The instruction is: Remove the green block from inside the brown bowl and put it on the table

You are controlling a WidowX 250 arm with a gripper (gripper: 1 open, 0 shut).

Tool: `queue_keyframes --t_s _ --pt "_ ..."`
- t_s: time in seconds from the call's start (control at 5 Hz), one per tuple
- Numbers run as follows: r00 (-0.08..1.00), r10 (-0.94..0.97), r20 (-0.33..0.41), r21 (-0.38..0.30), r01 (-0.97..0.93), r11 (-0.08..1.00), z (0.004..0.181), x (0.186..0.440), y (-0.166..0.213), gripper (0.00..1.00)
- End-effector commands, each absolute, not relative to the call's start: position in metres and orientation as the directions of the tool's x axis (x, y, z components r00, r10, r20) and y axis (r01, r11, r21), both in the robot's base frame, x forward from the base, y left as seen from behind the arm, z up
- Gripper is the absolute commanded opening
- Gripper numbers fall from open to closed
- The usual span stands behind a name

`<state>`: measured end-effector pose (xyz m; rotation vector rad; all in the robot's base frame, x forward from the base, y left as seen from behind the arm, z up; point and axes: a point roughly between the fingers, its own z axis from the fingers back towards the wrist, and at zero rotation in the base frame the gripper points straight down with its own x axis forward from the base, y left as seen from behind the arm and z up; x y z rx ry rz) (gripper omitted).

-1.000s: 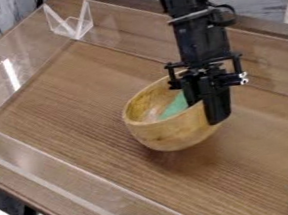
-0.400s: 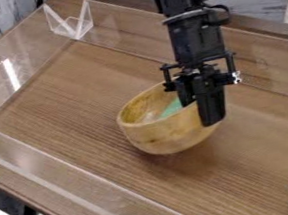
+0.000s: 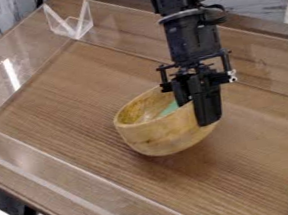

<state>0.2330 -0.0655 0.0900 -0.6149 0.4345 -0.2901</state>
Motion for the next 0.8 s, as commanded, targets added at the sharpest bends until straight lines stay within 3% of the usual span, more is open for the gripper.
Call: queue_keyframes --t_s 0.0,0.6 --pt "0.875 -0.39 -0.287 -0.612 0.146 0.777 0.0991 0.233 -0.0599 0.0" --pt "0.861 -0.417 -0.291 -0.63 0.156 0.761 0.1073 0.2333 -0.0524 0.0"
